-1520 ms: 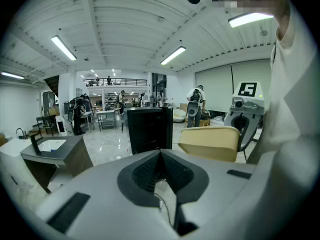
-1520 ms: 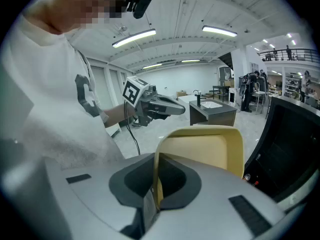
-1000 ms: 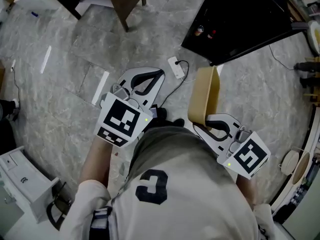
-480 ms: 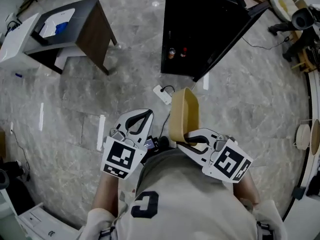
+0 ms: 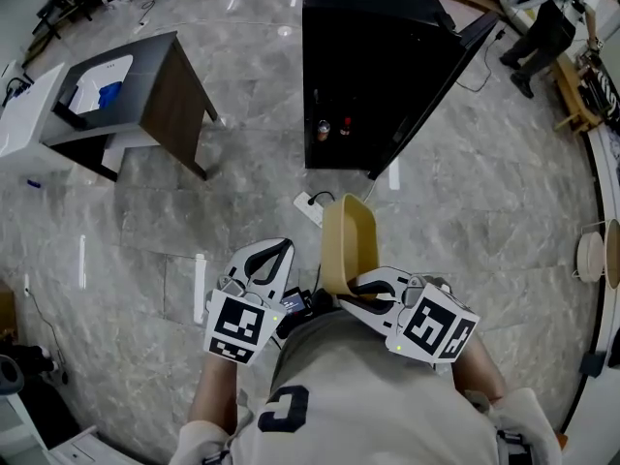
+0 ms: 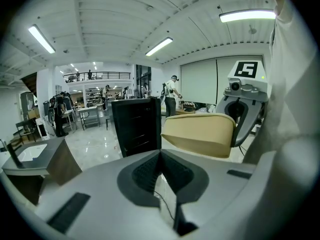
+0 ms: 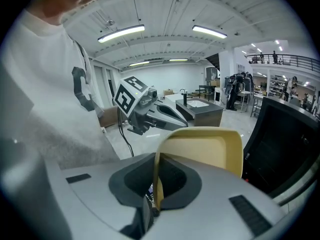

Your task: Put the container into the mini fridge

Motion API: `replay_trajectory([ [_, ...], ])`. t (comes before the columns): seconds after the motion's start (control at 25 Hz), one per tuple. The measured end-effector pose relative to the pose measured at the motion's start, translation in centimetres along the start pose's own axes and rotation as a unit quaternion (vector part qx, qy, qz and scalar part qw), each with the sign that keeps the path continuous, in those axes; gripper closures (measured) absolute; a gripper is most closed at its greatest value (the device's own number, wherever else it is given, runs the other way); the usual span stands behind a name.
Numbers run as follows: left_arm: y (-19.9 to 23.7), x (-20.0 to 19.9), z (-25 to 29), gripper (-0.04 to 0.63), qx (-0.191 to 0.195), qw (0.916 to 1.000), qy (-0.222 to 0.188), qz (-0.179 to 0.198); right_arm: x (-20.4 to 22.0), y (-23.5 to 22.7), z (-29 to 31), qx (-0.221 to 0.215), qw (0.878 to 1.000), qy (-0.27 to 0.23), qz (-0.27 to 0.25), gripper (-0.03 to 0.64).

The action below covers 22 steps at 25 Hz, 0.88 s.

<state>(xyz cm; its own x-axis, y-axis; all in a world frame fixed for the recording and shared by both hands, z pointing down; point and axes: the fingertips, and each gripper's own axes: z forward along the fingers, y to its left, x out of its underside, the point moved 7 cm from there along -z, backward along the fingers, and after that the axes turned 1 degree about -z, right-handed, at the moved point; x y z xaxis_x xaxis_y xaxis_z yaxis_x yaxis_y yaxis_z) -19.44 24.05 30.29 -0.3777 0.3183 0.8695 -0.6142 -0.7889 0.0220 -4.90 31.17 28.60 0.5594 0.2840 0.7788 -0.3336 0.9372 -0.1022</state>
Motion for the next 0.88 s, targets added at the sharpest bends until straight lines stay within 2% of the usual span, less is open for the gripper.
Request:
replay_trajectory([
  [0.24,0.2,-0.8,1.1,0.538,0.002,0.9999,0.009,-0.002,0.1,-1.3,-0.3,-0.009,1.0,0.004,-0.006,0.586],
  [0.44,0.2,-1.8,3.3,0.538,0.021,0.9992,0.021,-0.028,0.8,-3.5,-0.7,-0.027,0.999,0.011,-0.022,0.586],
  [0.72,0.1,-3.8,6.9,0.538,-0.001,0.9987,0.035,-0.038,1.8,-7.7,-2.1,-0.059,0.997,0.018,-0.052,0.585],
  [0.88,0.1,-5.2,9.0,0.538,-0.014,0.9984,0.043,-0.034,2.7,-10.2,-3.0,-0.062,0.995,0.026,-0.07,0.584],
])
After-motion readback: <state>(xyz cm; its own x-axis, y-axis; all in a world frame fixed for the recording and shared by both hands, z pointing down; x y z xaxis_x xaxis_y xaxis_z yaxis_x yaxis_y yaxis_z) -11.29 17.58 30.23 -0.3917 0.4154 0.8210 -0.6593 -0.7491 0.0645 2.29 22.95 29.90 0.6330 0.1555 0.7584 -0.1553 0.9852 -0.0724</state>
